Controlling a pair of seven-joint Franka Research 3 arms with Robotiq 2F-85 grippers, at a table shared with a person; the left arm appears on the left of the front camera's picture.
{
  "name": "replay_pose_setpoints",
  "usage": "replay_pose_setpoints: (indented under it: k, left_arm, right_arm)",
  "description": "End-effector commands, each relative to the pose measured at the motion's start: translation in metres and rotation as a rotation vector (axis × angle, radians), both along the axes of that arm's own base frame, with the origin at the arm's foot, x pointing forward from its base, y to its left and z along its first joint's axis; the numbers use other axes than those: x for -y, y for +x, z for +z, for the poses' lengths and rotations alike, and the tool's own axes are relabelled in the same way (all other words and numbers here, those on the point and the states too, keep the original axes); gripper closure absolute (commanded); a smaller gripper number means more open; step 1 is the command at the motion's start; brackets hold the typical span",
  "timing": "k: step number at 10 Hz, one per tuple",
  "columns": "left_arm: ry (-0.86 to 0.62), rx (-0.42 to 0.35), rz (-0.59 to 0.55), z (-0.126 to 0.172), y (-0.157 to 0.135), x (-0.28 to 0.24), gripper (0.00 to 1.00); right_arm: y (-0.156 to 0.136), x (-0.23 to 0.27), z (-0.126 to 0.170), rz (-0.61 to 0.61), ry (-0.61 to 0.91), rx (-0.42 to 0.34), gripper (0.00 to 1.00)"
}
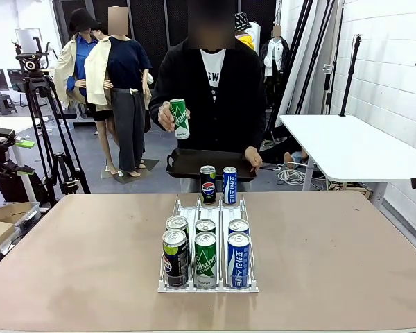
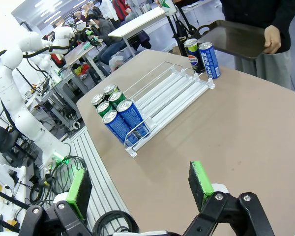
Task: Retrieve and hand over the desired beverage to the person.
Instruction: Pick up a can of the same type that the person held from the Automatic Can Dispenser.
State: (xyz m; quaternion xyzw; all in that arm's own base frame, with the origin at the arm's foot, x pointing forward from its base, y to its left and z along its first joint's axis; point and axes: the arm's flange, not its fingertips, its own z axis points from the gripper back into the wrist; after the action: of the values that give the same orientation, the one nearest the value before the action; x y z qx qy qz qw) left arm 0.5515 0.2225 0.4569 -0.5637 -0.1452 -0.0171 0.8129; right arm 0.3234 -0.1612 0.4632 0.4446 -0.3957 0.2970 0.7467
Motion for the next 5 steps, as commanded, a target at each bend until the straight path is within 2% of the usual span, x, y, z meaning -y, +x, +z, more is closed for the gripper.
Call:
replay_pose_setpoints:
  k: [1, 5]
  left_arm:
    - [0.001, -0.003, 0.005, 0.0006, 0.0002, -0.0001, 0.0]
    - [0.001, -0.003, 0.005, 0.0006, 0.0002, -0.0001, 0.0]
  right_arm:
    - [0.0013, -0.0003, -0.0001, -0.002, 0.012, 0.001, 0.0]
    - [0.0013, -0.0003, -0.0001, -0.002, 0.012, 0.001, 0.0]
